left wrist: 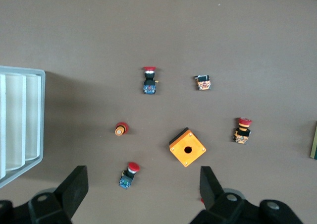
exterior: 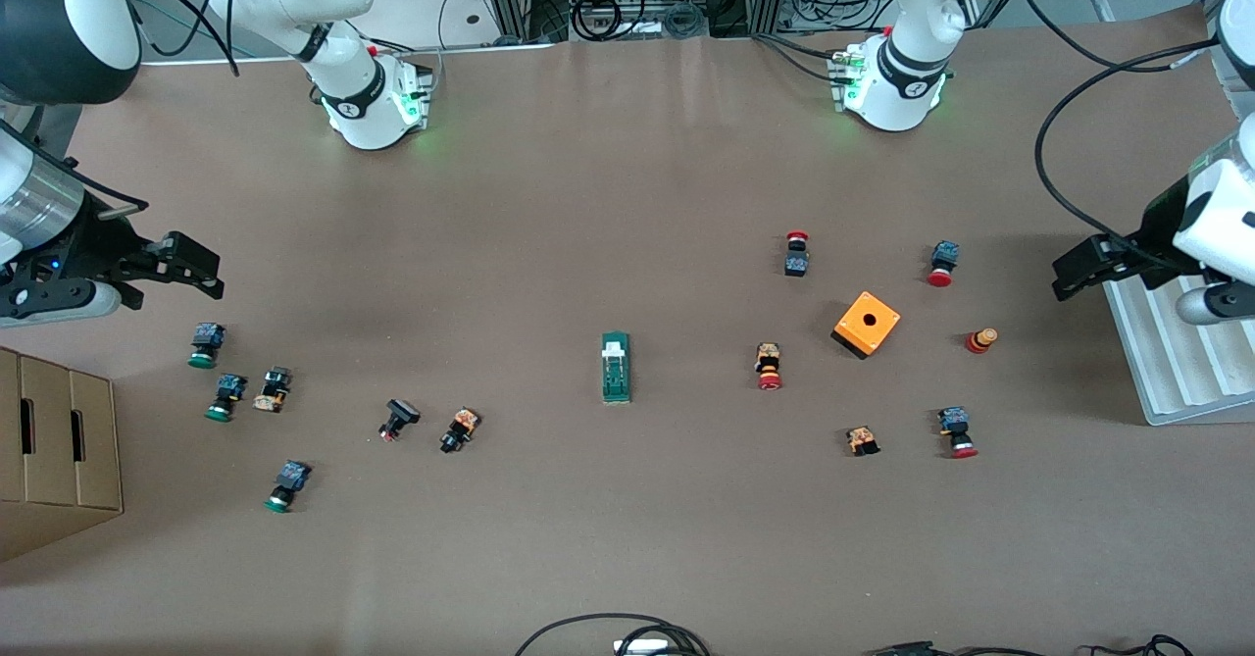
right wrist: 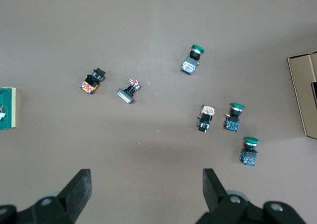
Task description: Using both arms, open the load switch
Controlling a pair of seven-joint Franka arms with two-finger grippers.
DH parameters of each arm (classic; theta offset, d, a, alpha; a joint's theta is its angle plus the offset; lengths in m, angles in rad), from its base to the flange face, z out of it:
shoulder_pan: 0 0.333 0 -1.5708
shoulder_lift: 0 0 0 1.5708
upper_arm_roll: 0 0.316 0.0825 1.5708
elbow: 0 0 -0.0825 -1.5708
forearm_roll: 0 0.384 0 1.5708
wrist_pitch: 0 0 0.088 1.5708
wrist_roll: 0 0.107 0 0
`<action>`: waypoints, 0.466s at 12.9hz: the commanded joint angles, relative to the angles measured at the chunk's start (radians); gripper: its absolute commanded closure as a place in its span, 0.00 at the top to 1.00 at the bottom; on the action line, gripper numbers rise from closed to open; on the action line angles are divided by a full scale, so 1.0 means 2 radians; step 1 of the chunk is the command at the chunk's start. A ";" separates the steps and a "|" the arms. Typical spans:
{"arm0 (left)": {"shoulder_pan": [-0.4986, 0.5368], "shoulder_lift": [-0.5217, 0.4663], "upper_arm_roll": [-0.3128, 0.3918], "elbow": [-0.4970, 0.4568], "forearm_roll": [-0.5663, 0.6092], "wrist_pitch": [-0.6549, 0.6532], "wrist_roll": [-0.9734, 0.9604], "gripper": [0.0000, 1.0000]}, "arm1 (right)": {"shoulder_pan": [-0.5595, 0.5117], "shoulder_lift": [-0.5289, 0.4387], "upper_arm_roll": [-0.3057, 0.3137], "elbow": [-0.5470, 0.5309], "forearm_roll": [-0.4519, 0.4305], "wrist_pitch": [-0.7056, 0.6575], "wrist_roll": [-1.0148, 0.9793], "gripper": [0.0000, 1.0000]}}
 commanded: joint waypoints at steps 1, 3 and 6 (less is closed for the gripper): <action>0.013 -0.006 0.000 -0.002 -0.004 -0.022 0.013 1.00 | 0.003 -0.002 -0.003 -0.002 -0.009 0.006 -0.004 1.00; 0.028 -0.005 0.000 0.001 -0.009 -0.022 0.017 1.00 | 0.003 -0.002 -0.003 -0.002 -0.009 0.005 -0.004 1.00; 0.047 -0.013 0.000 0.000 -0.008 -0.040 0.048 1.00 | 0.003 -0.002 -0.003 -0.002 -0.009 0.006 -0.004 1.00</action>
